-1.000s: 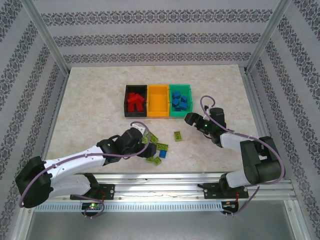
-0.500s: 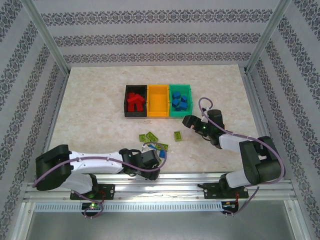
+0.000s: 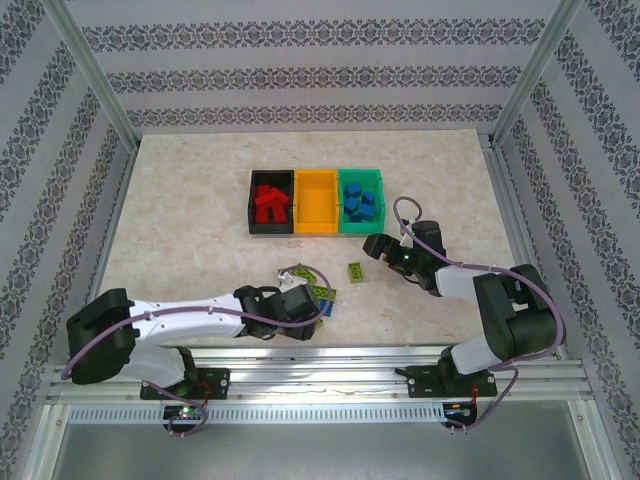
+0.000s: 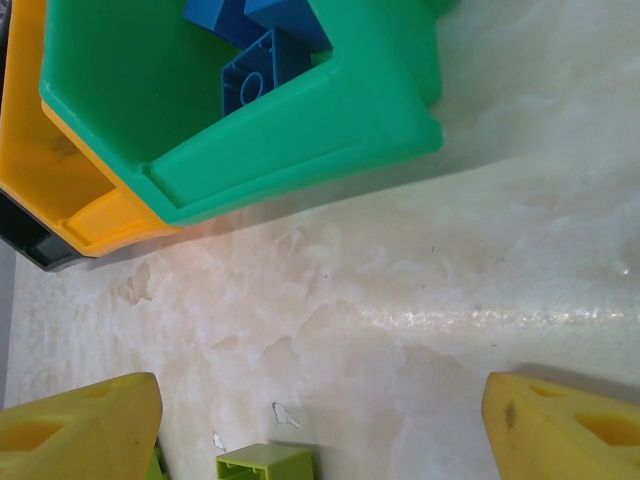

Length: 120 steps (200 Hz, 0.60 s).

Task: Sort the legos into containers by color
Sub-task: Pick up the lego from the middle-left of the table.

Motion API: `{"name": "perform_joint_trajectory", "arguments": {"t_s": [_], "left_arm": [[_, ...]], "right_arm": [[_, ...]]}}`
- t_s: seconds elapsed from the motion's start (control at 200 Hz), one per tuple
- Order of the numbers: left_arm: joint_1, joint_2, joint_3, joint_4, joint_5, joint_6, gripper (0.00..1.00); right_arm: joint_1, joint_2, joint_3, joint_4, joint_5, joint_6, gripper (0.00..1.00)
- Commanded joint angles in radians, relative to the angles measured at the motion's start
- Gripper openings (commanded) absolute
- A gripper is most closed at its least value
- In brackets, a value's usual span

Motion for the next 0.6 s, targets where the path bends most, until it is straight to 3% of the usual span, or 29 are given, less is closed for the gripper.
{"name": "perform_joint_trajectory", "arguments": {"t_s": [0.0,0.205,0.39,0.595], "left_arm": [[0.006,0.043,0.093,0.005,-0.002,0.043,0.73],[0.006,0.221,0.292,-0.1,0.076,0.139,0.62],[0.007,0.312,0.351,-0.149,0.083,0.155,0.6],[0.023,0.364,0.345,-0.096,0.097,0.156,0.61]], "right_arm": [[0.013,-0.01,0.022,-0.003,-0.002,-0.006,0.84],[0.013,-0.01,0.025,-0.005,-0.003,-0.006,0.84],[0.007,-0.02,0.025,-0.01,-0.002,-0.009,0.84],[0.007,-0.023,0.025,-0.011,-0.004,-0.007,0.84]]}}
